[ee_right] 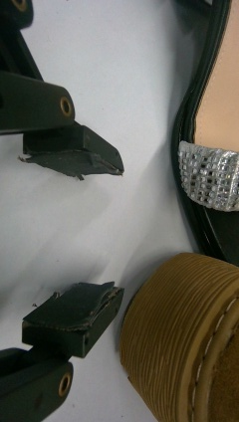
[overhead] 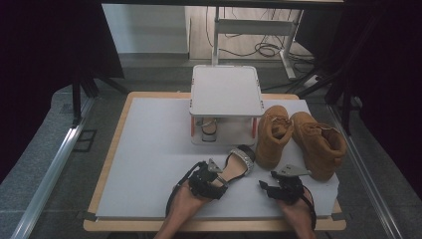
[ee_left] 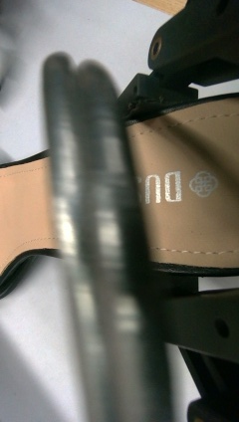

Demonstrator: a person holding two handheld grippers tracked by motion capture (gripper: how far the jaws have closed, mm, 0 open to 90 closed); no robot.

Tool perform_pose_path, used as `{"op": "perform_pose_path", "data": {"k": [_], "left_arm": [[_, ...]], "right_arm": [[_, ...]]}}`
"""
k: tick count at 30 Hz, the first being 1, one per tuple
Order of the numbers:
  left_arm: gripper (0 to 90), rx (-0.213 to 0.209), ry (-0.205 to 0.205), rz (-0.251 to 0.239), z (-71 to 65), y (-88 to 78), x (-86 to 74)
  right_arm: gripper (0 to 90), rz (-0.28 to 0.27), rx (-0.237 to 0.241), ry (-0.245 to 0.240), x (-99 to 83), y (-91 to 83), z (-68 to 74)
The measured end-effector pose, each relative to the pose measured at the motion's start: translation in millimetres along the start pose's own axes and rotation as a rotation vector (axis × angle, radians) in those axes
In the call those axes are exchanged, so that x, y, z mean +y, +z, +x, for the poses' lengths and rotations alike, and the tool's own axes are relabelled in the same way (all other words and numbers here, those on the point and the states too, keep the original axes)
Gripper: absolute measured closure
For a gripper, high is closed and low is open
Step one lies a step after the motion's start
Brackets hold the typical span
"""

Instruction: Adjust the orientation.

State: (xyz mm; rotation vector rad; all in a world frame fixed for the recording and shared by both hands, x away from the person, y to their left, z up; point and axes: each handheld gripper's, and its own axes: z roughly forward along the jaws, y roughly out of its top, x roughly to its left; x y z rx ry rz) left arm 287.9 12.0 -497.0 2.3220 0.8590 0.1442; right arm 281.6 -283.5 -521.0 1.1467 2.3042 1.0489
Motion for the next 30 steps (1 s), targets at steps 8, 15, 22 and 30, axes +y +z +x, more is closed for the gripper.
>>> {"op": "perform_pose_path", "data": {"k": [8,15,22,30], "left_arm": [[38.9,0.011,0.02,-0.027,-2.0,-5.8,1.3],[38.9,0.006,0.017,-0.04,-1.2,-10.7,-1.0],[39.0,0.014,-0.001,-0.065,1.2,-20.2,-2.9],[38.9,0.038,-0.024,-0.113,5.6,-32.6,1.4]], "right_arm": [[37.5,0.0,0.0,0.0,0.0,0.0,0.0],[37.5,0.0,0.0,0.0,0.0,-0.1,-0.1],[37.5,0.0,0.0,0.0,0.0,-0.1,-0.1],[37.5,0.0,0.0,0.0,0.0,-0.1,0.0]]}}
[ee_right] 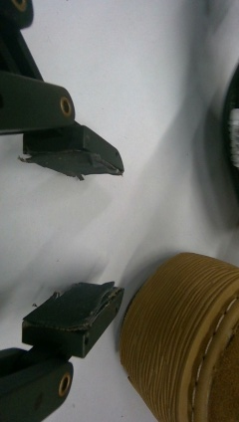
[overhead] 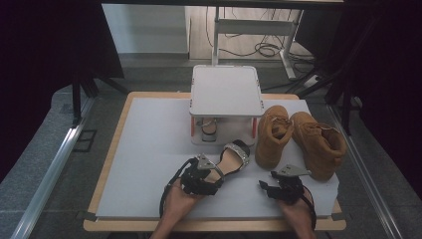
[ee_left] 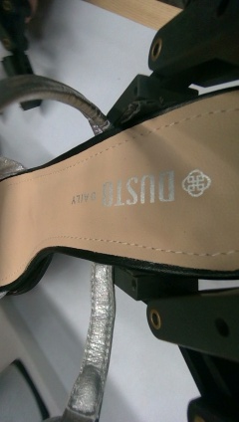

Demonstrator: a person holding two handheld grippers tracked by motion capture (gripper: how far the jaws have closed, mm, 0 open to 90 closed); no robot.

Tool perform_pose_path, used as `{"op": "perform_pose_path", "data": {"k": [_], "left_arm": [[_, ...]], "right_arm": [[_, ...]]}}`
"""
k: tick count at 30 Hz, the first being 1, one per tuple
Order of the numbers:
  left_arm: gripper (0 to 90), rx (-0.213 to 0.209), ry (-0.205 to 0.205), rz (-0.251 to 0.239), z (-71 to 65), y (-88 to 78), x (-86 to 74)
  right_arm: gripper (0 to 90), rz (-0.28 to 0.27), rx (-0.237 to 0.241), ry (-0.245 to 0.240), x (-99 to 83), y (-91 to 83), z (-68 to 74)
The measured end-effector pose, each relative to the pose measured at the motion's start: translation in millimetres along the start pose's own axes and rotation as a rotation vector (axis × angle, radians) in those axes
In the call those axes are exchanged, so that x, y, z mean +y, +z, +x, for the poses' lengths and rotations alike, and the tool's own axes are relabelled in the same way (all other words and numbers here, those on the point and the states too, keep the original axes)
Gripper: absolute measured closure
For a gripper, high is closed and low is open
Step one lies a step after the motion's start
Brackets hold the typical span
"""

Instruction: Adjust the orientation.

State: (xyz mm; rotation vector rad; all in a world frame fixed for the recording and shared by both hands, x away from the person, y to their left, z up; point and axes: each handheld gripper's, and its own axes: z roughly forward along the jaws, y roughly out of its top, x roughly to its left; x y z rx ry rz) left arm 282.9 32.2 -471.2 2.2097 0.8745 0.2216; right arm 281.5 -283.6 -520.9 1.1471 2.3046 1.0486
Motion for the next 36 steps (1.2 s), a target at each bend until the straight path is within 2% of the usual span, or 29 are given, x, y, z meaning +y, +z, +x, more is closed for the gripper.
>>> {"op": "perform_pose_path", "data": {"k": [7,13,17,18,24,33,36], "left_arm": [[38.9,0.023,-0.024,-0.028,6.2,1.8,5.3],[38.9,0.035,-0.062,-0.053,13.9,7.5,10.3],[38.9,0.03,-0.086,-0.063,21.4,15.6,15.0],[38.9,0.029,-0.106,-0.076,25.6,20.1,17.1],[38.9,0.041,-0.136,-0.097,33.2,30.3,24.1],[38.9,0.059,-0.161,-0.114,35.6,40.3,32.1],[38.9,0.067,-0.187,-0.128,37.1,43.9,34.6]], "right_arm": [[37.5,0.0,0.0,0.0,0.0,0.0,0.0],[37.5,0.0,0.001,-0.002,0.0,0.0,-0.1],[37.5,0.0,0.0,0.0,0.0,0.0,-0.1],[37.5,-0.001,0.0,0.003,0.0,0.0,0.1],[37.5,0.0,0.0,0.0,0.0,-0.1,-0.2],[37.5,0.001,0.001,0.003,0.0,-0.1,0.0],[37.5,0.001,0.001,0.003,0.0,-0.1,0.0]]}}
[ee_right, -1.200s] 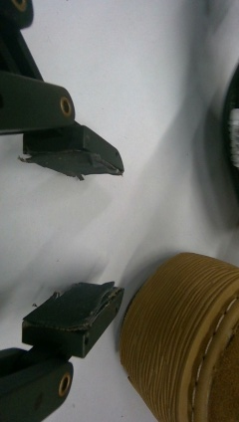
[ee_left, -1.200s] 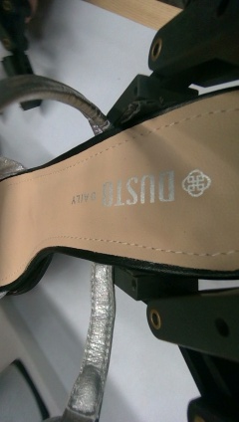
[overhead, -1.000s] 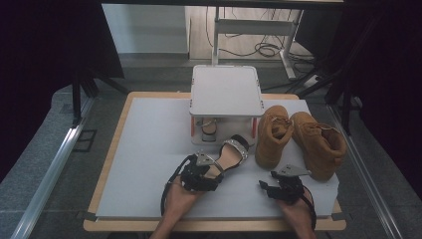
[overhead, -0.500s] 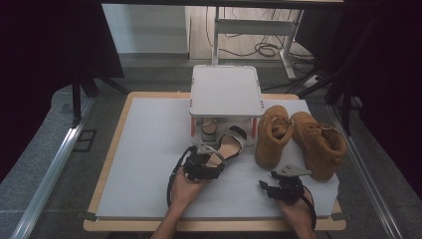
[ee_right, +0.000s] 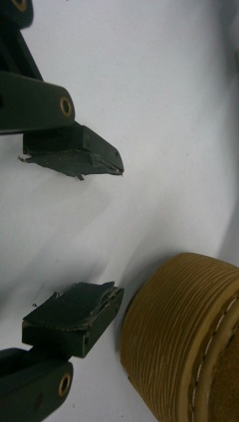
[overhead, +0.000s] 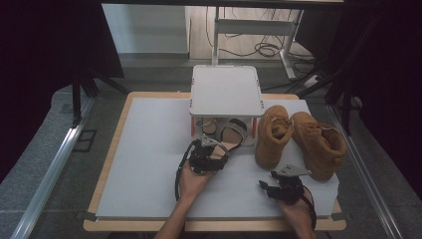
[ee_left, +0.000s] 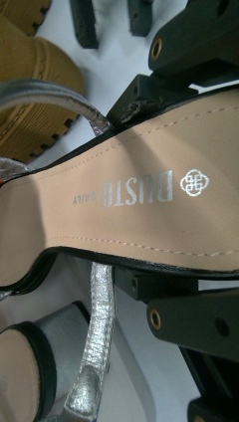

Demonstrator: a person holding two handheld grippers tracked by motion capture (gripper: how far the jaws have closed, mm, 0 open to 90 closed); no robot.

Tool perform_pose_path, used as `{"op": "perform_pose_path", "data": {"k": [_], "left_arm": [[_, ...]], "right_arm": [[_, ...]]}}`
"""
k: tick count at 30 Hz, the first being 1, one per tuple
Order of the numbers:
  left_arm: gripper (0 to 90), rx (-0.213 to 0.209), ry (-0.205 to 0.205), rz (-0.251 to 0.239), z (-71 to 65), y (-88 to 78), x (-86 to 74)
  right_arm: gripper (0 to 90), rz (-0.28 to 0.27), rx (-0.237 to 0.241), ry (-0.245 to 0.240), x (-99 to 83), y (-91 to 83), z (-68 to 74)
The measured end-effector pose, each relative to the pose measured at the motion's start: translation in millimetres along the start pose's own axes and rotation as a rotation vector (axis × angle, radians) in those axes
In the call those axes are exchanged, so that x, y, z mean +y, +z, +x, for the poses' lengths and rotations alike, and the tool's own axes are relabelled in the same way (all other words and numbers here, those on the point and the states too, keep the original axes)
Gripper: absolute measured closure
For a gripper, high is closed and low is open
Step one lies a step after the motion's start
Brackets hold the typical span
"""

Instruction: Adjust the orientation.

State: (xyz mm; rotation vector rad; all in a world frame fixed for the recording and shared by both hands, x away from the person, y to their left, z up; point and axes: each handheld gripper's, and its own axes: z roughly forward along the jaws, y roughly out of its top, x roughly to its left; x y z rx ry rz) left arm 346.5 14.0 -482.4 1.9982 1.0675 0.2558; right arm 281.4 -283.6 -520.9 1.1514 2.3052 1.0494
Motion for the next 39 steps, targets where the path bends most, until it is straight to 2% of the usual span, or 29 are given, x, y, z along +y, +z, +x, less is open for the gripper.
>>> {"op": "perform_pose_path", "data": {"k": [3,7,11,14,19,30,33,35,39], "left_arm": [[38.8,0.002,-0.012,-0.002,0.9,3.2,2.5],[38.8,0.035,-0.021,-0.005,-1.4,11.0,8.2],[38.8,0.042,-0.036,-0.018,-2.5,15.7,11.5],[38.8,0.067,-0.044,-0.029,-3.8,22.2,15.5],[38.8,0.082,-0.061,-0.037,-4.2,28.7,18.5],[38.8,0.163,-0.088,-0.046,-11.1,48.8,28.4],[38.7,0.176,-0.109,-0.053,-11.4,54.2,30.7],[38.7,0.201,-0.122,-0.057,-12.0,59.0,32.7],[38.7,0.209,-0.138,-0.062,-12.2,63.1,35.2]], "right_arm": [[37.5,0.0,0.0,0.0,0.0,0.0,0.0],[37.4,-0.001,0.0,0.0,0.0,0.1,-0.1],[37.4,-0.001,0.001,0.0,0.0,0.1,-0.1],[37.3,-0.001,0.002,0.0,0.0,0.1,-0.2],[37.2,-0.001,0.003,0.0,0.0,0.1,-0.2],[37.2,-0.001,0.003,-0.001,0.0,0.2,-0.3],[37.1,-0.001,0.004,-0.001,0.0,0.2,-0.3],[37.0,0.0,0.004,-0.001,0.0,0.1,-0.3],[36.9,-0.001,0.005,0.0,0.0,0.2,-0.3]]}}
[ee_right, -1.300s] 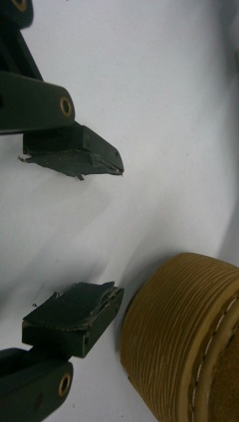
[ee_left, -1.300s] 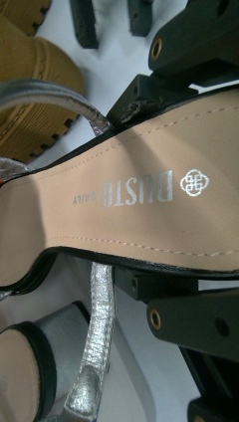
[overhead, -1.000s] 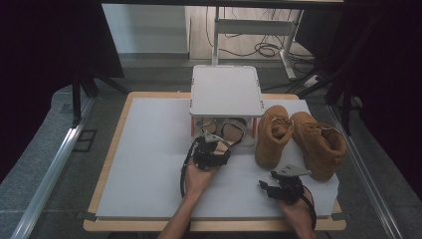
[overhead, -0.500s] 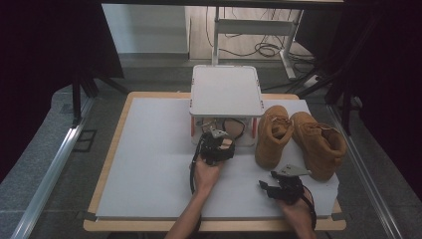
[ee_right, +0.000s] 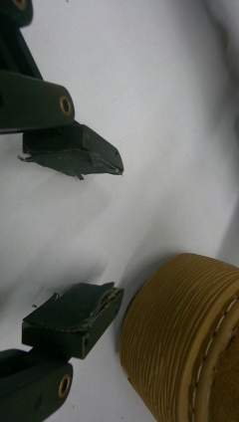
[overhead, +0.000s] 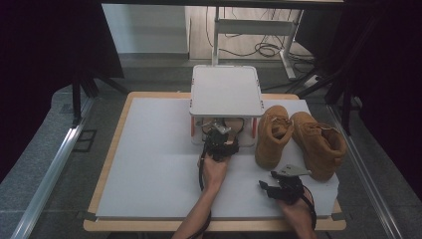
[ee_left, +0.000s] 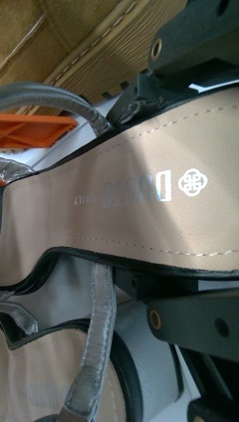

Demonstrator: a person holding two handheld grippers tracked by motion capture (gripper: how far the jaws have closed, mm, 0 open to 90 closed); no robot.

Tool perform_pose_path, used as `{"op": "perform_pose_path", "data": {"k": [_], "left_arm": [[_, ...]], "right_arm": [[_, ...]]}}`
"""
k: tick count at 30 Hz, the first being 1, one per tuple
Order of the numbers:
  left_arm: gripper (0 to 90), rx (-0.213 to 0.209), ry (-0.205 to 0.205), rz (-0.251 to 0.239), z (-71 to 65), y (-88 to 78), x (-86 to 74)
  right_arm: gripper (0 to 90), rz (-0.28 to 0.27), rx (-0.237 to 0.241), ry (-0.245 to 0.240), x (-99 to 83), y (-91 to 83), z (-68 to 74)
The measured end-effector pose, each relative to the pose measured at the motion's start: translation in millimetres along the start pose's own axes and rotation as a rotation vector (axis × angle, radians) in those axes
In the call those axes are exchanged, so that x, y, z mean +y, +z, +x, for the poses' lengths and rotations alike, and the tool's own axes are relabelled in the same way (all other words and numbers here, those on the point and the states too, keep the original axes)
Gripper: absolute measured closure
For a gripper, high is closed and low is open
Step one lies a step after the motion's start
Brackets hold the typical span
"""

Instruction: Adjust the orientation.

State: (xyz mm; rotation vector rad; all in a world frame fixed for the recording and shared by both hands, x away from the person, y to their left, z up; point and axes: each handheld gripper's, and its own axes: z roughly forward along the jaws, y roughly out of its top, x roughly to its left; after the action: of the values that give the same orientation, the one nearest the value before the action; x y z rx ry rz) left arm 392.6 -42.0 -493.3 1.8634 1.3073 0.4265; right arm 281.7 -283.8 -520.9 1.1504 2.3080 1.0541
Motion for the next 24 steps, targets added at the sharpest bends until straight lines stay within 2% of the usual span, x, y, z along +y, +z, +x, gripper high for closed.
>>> {"op": "perform_pose_path", "data": {"k": [3,7,10,11,14,19,24], "left_arm": [[38.7,0.01,0.002,0.009,-1.5,4.4,3.0],[38.7,0.023,-0.024,0.008,-2.8,13.1,5.7],[38.7,0.037,-0.025,0.017,-2.9,17.4,6.9],[38.7,0.054,-0.028,0.016,-4.5,20.6,8.1],[38.7,0.067,-0.037,0.015,-5.8,24.2,9.5],[38.6,0.08,-0.032,0.017,-7.0,28.7,11.7],[38.6,0.089,-0.045,0.016,-7.7,34.7,13.3]], "right_arm": [[36.9,0.0,0.001,-0.001,0.0,0.0,0.0],[36.8,0.001,0.001,0.0,0.0,0.0,0.0],[36.7,0.001,0.002,0.0,0.0,0.0,0.0],[36.7,0.001,0.002,0.0,0.0,0.0,0.0],[36.6,0.001,0.002,0.001,0.0,0.0,0.0],[36.6,0.001,0.003,0.001,0.0,0.0,0.0],[36.4,0.001,0.004,0.0,0.0,0.0,-0.2]]}}
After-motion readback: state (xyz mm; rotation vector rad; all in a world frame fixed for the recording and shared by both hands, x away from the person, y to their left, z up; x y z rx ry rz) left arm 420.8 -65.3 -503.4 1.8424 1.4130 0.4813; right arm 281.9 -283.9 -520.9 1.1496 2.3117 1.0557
